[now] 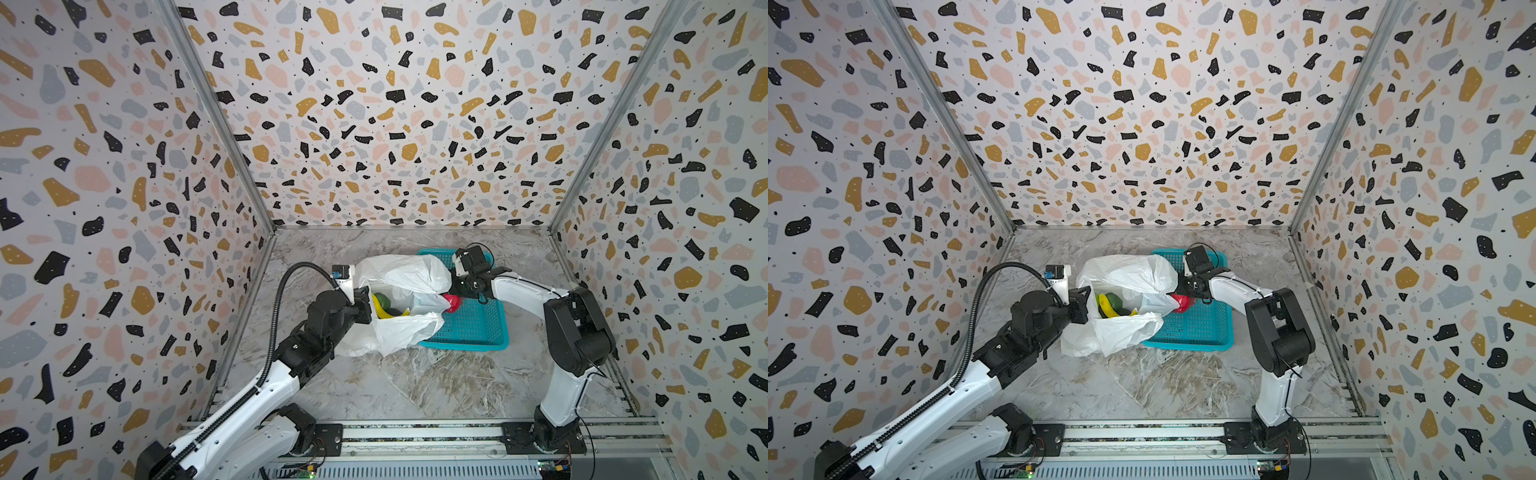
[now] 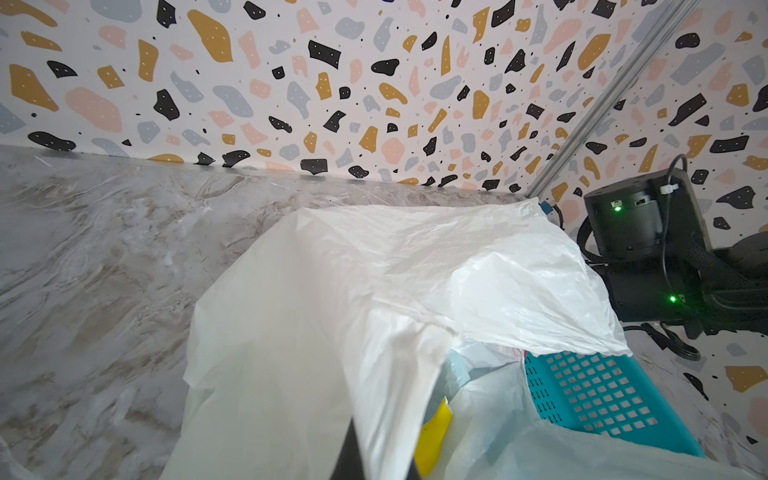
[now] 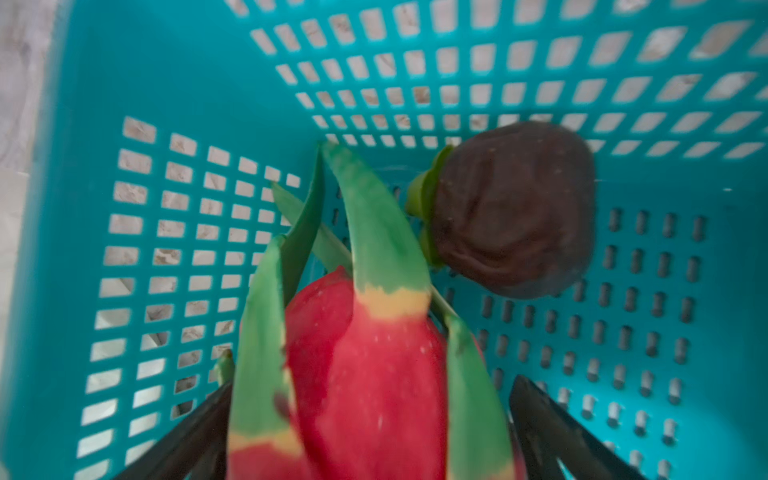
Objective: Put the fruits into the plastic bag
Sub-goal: 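Lower the right gripper into the basket and grasp the red dragon fruit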
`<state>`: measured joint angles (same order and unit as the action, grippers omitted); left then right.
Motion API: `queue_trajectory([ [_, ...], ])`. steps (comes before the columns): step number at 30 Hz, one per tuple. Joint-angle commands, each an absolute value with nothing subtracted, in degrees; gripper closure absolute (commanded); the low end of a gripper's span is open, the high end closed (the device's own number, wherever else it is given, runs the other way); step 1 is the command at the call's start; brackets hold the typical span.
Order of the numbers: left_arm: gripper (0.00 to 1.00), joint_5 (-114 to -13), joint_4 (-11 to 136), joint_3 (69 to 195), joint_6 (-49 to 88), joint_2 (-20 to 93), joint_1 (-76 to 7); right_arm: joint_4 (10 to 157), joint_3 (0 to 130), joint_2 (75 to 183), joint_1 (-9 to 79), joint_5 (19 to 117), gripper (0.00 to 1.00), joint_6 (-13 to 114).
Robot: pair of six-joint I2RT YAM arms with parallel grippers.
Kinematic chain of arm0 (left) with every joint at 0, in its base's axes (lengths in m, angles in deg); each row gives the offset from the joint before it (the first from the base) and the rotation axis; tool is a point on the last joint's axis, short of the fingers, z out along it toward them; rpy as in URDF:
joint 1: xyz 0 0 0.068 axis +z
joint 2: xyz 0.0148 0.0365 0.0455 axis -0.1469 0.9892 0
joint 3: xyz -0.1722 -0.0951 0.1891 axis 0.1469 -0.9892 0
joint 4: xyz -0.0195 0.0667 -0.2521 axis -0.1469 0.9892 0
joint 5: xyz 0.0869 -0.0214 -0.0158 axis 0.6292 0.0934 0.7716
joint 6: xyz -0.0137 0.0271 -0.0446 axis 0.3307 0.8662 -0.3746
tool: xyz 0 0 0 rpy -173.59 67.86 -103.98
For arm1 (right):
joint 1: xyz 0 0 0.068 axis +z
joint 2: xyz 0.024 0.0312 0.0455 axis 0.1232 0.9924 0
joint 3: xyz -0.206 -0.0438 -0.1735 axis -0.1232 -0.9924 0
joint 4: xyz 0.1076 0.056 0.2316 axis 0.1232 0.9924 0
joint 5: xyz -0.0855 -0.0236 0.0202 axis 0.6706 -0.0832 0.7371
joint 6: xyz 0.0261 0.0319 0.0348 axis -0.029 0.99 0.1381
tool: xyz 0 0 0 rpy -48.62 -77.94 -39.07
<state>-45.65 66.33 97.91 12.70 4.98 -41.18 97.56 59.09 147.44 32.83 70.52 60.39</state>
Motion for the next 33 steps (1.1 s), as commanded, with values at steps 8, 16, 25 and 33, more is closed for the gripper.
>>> queue_trajectory([
  [8, 1.00, -44.78, 63.75, 96.93, 13.51, 5.25, -40.97, 103.70, 56.27, 150.03, 33.62, 73.61, 0.21, 58.82],
  [16, 1.00, -44.71, 63.53, 97.57, 13.42, 5.89, -40.92, 90.08, 47.65, 136.43, 32.07, 62.69, 0.84, 61.89],
  [25, 1.00, -43.66, 63.30, 98.25, 11.67, 5.81, -40.97, 94.20, 46.80, 119.47, 29.30, 68.38, 0.90, 60.87],
  [33, 1.00, -43.30, 65.33, 99.90, 11.06, 6.32, -40.97, 98.89, 49.41, 106.67, 28.22, 75.96, 0.88, 57.36],
])
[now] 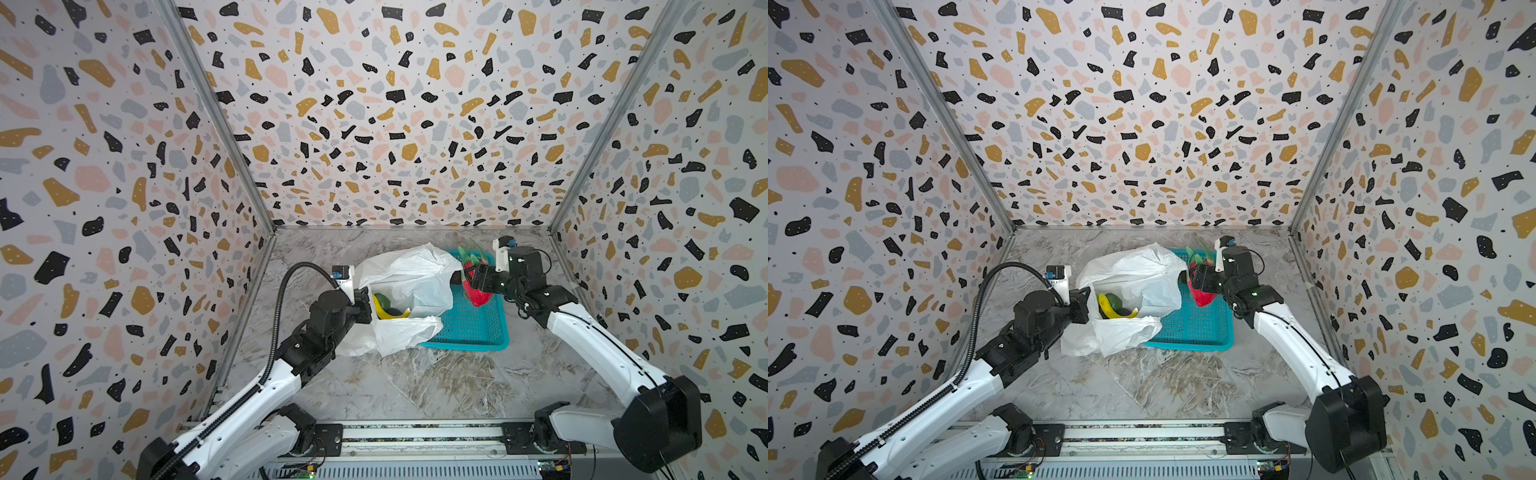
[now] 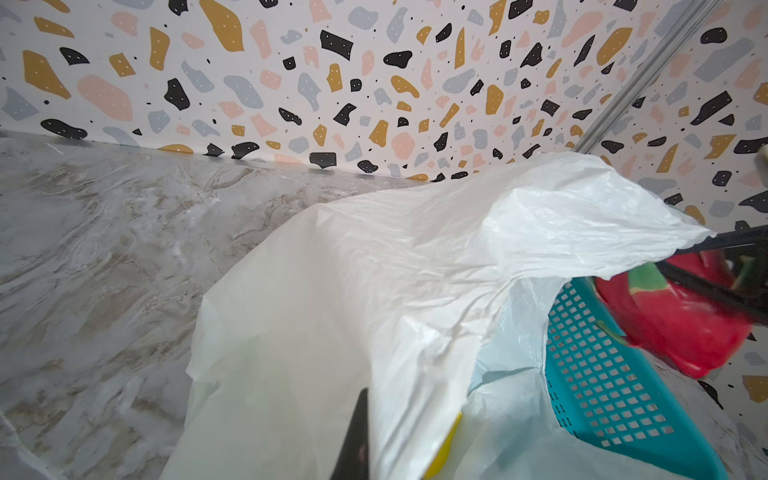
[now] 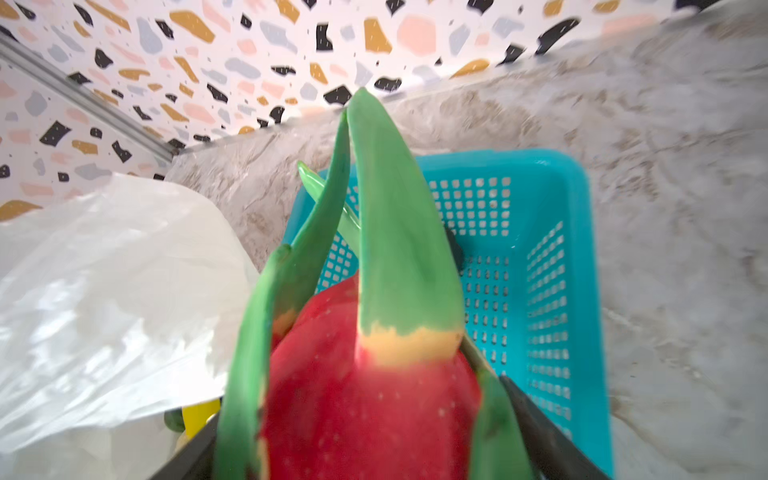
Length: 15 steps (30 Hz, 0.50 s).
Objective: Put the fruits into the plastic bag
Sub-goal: 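Lower the right gripper into the basket and grasp the red dragon fruit, then carry the dragon fruit into the bag opening and release it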
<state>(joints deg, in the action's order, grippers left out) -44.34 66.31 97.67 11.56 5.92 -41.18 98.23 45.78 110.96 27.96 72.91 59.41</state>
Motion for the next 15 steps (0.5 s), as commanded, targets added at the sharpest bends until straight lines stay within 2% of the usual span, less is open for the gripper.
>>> queue_trajectory([
  [1, 1.00, -43.08, 65.94, 100.21, 11.04, 6.54, -40.97, 98.58, 49.52, 105.52, 28.38, 75.90, 0.88, 57.17],
  [4, 1.00, -43.25, 66.43, 100.62, 11.11, 6.84, -40.97, 96.48, 49.74, 102.99, 29.83, 73.18, 0.88, 54.85],
  [9, 1.00, -43.36, 65.89, 100.71, 10.63, 7.01, -40.97, 92.06, 49.30, 100.64, 35.45, 73.98, 0.87, 51.94],
  [15, 1.00, -43.73, 66.21, 100.98, 10.65, 7.25, -40.97, 87.49, 49.01, 102.76, 45.00, 65.22, 0.86, 46.77],
])
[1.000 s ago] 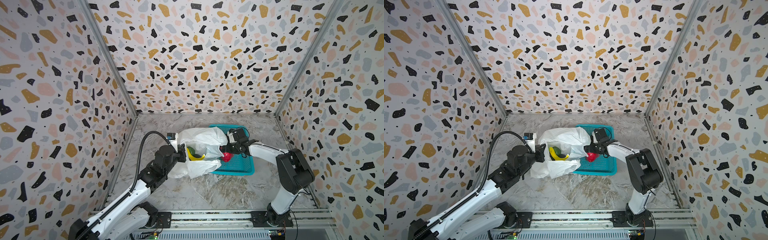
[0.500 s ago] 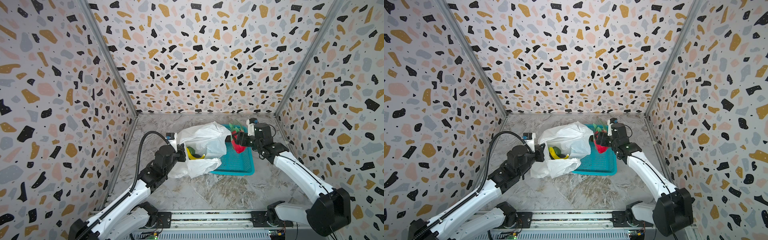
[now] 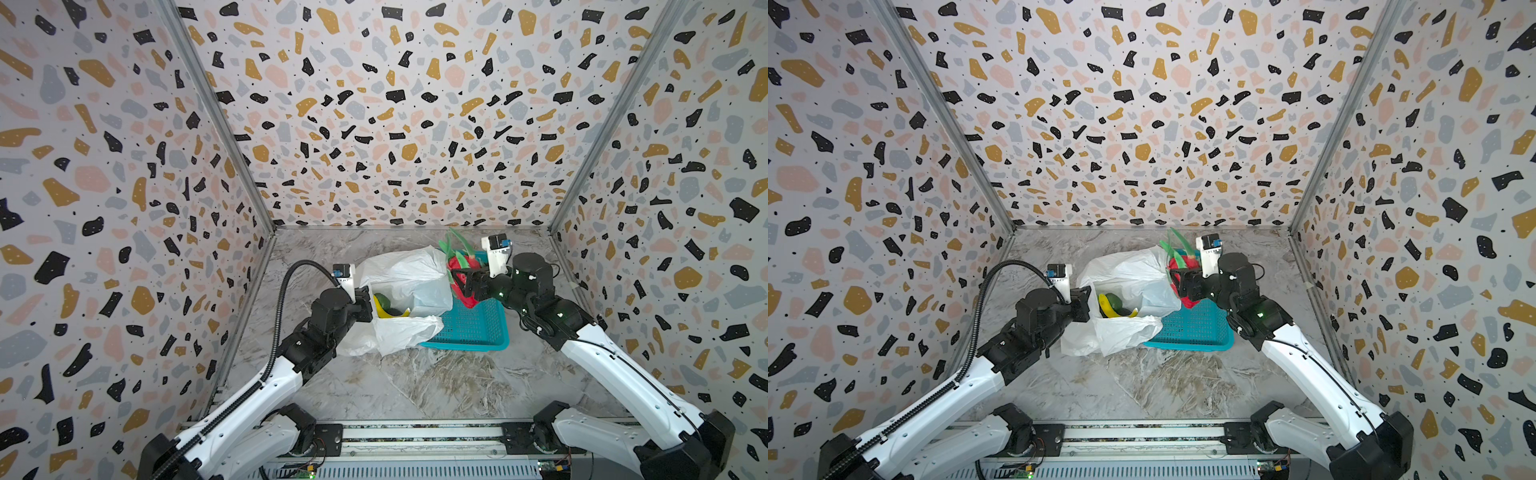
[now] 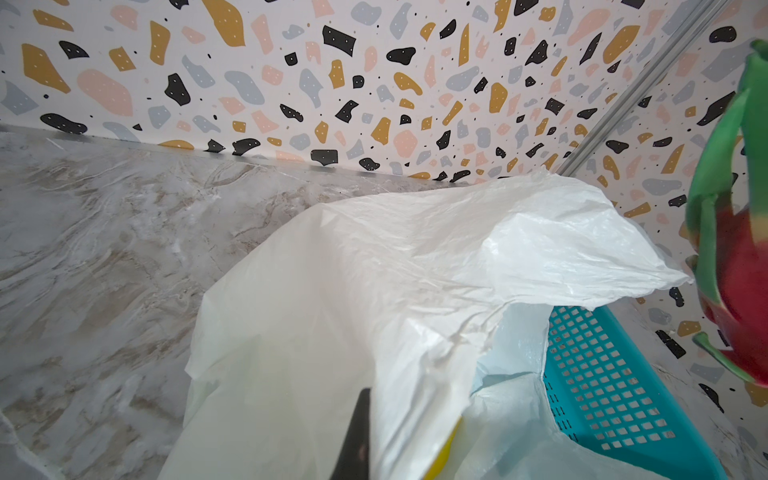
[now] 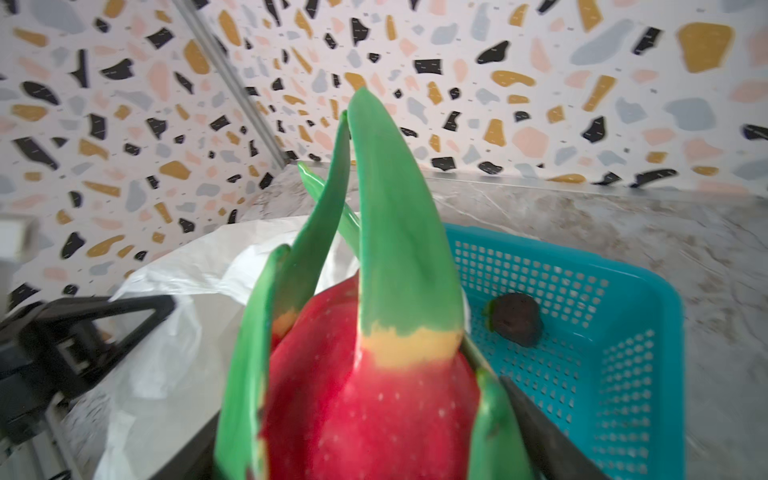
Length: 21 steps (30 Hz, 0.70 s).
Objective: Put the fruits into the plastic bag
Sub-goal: 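Carry the dragon fruit into the bag opening and release it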
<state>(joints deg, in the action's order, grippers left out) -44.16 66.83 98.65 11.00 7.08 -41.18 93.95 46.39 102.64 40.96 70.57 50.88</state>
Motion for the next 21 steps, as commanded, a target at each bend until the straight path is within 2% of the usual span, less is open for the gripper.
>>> queue_trajectory([
  [1, 1.00, -43.70, 66.26, 100.98, 10.70, 7.26, -40.97, 87.91, 49.37, 103.67, 46.73, 64.45, 0.85, 45.81],
  [6, 1.00, -44.08, 66.44, 101.06, 10.70, 7.05, -40.97, 91.74, 51.66, 108.94, 54.84, 61.11, 0.85, 41.56],
  [9, 1.00, -44.12, 66.64, 101.06, 10.70, 6.93, -40.97, 93.04, 52.15, 111.23, 56.63, 59.13, 0.85, 41.35],
  [14, 1.00, -44.50, 66.78, 101.06, 10.70, 6.56, -40.97, 92.56, 50.72, 113.28, 56.28, 59.80, 0.84, 42.47],
  [21, 1.00, -46.54, 66.56, 100.73, 11.62, 4.28, -40.97, 91.90, 51.38, 118.62, 50.63, 59.03, 0.84, 45.45],
])
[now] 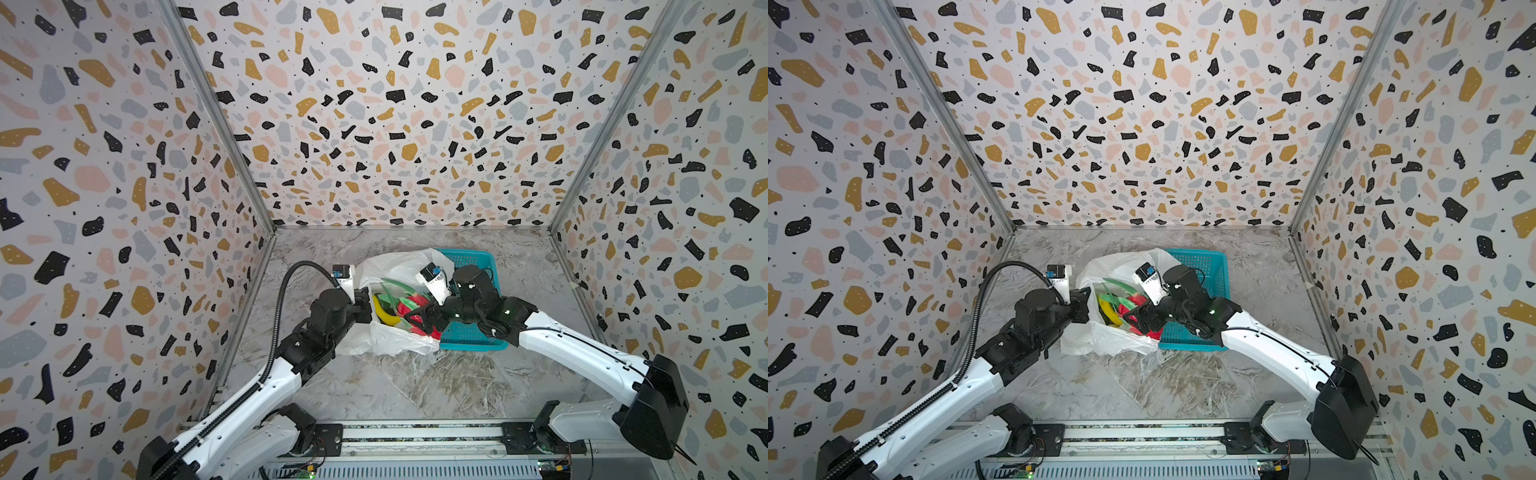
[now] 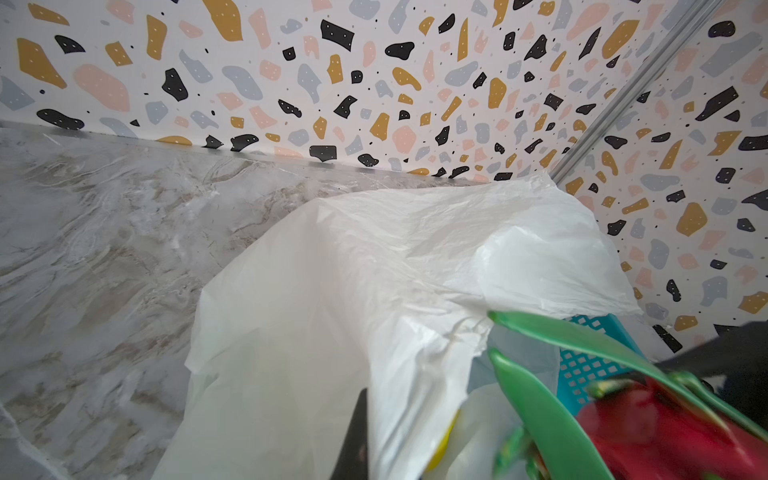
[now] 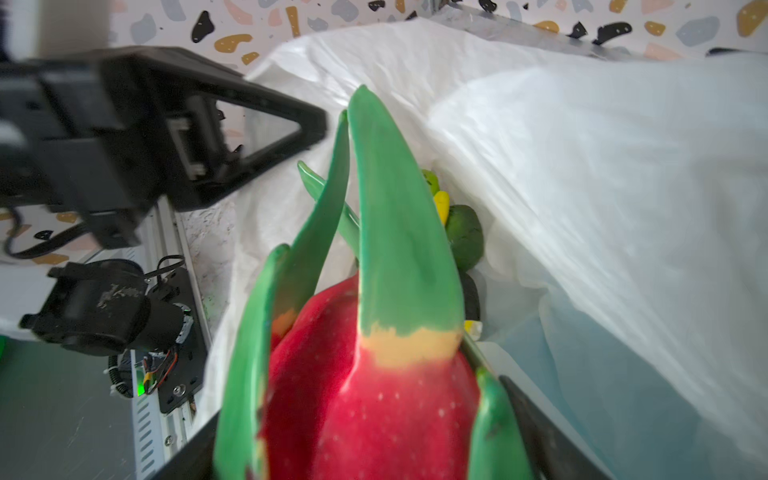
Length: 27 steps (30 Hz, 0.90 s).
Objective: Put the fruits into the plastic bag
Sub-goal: 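Carry the dragon fruit into the bag opening and release it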
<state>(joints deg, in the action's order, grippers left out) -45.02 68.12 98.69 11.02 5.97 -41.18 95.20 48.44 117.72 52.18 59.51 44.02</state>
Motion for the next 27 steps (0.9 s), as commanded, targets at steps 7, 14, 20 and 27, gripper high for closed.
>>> queue_trajectory([
  [7, 1.00, -48.00, 66.35, 101.02, 11.55, 4.66, -40.97, 93.19, 56.92, 123.61, 50.05, 59.68, 0.84, 44.02],
  [14, 1.00, -48.09, 66.86, 100.89, 11.75, 5.22, -40.97, 93.47, 57.44, 123.26, 51.69, 60.09, 0.84, 43.78],
  [20, 1.00, -46.59, 67.48, 100.74, 10.86, 5.92, -40.97, 92.87, 53.08, 117.86, 52.12, 55.09, 0.83, 43.20],
  [27, 1.00, -47.59, 66.72, 100.84, 9.94, 6.78, -40.97, 96.69, 49.72, 115.08, 53.91, 52.27, 0.83, 41.73],
])
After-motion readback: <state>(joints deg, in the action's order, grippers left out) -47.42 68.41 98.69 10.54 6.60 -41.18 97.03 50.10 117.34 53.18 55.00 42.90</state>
